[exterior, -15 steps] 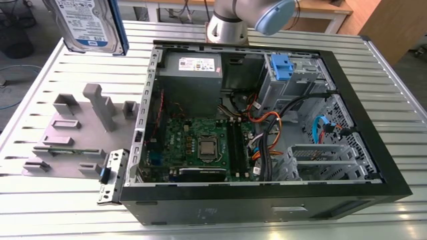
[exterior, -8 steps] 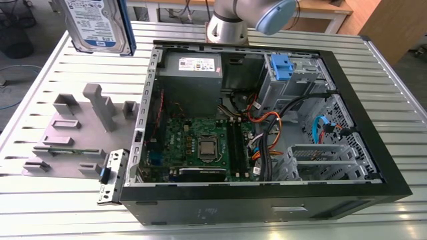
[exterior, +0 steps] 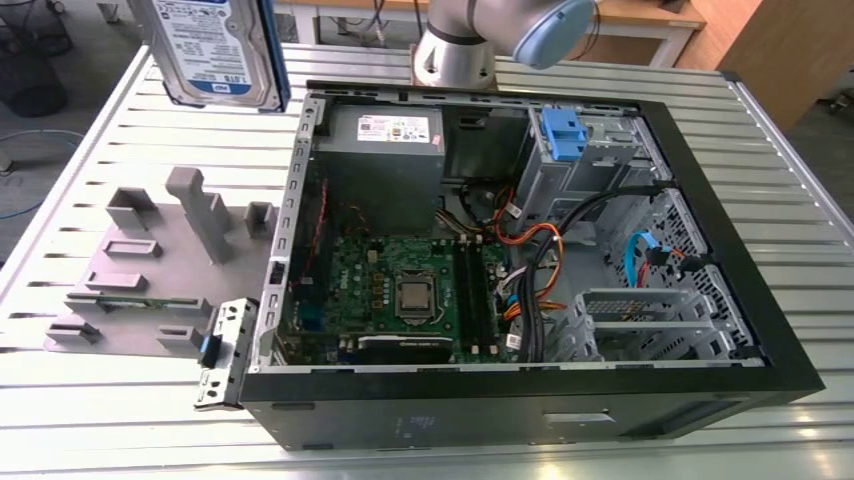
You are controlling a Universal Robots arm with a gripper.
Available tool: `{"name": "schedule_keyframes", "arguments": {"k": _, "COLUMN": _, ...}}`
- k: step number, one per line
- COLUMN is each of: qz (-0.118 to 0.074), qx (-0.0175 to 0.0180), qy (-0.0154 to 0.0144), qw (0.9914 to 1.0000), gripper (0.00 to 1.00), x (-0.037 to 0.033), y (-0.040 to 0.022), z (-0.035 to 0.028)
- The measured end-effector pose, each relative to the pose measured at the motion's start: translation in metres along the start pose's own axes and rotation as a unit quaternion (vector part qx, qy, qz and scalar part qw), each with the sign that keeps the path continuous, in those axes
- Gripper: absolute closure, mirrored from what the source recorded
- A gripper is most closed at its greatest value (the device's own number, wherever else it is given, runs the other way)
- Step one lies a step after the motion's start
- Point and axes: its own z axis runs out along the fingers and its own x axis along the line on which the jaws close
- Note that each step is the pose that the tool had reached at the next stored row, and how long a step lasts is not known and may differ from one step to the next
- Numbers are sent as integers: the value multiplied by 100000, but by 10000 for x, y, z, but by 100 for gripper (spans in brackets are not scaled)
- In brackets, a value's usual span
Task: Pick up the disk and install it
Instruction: 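Pick up the disk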
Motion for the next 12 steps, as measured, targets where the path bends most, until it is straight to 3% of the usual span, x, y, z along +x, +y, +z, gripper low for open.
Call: {"name": "schedule_keyframes", "arguments": {"k": 12, "qz": 1, "qx": -1, "qy": 0, "qw": 100000, "gripper": 65, "x": -25, "y": -284, "z": -2}}
